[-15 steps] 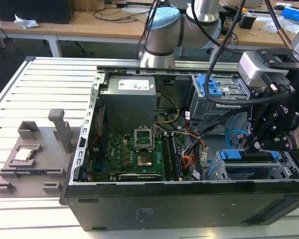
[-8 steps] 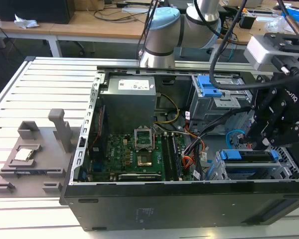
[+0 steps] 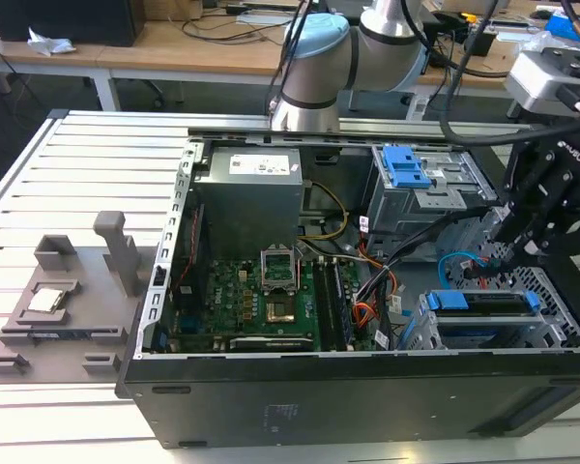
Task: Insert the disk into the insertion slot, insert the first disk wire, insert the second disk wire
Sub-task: 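Insert the first disk wire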
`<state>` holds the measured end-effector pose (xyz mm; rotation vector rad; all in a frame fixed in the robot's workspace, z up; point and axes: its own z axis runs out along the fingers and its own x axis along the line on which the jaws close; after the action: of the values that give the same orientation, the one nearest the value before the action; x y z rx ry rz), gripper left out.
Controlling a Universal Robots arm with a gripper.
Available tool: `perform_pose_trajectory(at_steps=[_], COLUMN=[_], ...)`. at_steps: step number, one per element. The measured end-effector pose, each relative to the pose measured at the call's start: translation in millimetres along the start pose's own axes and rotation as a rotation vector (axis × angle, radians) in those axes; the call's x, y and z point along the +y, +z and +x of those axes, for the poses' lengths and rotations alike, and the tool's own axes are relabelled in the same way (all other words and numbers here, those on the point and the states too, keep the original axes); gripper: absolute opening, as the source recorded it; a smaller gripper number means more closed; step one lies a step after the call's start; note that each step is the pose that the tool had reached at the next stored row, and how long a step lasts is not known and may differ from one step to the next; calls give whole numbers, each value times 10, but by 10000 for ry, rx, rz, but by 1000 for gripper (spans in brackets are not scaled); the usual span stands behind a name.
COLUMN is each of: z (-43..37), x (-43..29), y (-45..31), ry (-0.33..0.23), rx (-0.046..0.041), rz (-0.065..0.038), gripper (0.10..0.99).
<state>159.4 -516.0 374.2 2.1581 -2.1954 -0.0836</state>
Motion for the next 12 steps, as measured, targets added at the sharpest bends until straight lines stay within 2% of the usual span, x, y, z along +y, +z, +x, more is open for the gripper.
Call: perform_pose_trajectory(at_steps=[2,4,7,9,12], z=[0,-1,-1,-3,-3], x=[-14,-18,-35,-74,-78], y=[39,72,103,116,145], ry=[0,11,161,233,235], rx=[2,2,-10,-17,-14], rz=[-88,-125,-153,-168,-173], gripper=[361,361,361,361,361])
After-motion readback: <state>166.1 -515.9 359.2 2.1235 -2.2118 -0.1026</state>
